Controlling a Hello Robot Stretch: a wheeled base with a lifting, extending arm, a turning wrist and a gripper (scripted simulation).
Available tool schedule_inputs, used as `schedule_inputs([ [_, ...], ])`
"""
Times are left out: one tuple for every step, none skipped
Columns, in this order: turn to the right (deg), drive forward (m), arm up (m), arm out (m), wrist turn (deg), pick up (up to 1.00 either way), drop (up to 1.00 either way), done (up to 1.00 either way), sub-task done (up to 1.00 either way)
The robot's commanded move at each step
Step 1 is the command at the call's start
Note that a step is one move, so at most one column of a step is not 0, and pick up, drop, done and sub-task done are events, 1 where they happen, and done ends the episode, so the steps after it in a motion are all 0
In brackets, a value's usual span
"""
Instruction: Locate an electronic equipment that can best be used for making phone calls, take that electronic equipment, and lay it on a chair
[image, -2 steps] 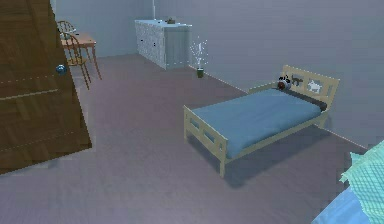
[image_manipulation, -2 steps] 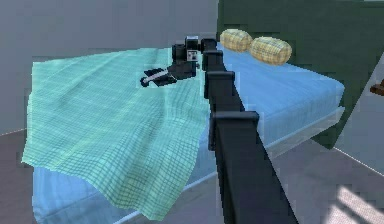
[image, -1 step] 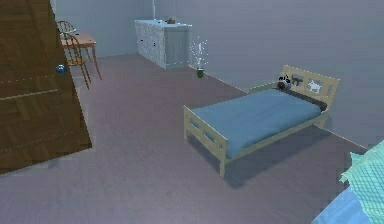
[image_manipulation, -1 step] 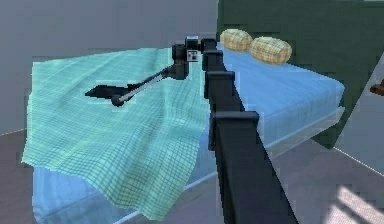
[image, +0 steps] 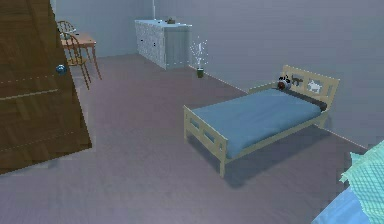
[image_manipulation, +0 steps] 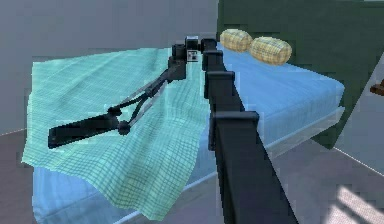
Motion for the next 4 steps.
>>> schedule_inputs([
  [0.0, 0.0, 0.0, 0.0, -6.0, 0.0, 0.0, 0.0, 0.0],
  [0.0, 0.0, 0.0, -0.46, 0.0, 0.0, 0.0, 0.0, 0.0],
  [-45.0, 0.0, 0.0, 0.0, 0.0, 0.0, 0.0, 0.0, 0.0],
  [-3.0, 0.0, 0.0, 0.0, 0.0, 0.0, 0.0, 0.0, 0.0],
])
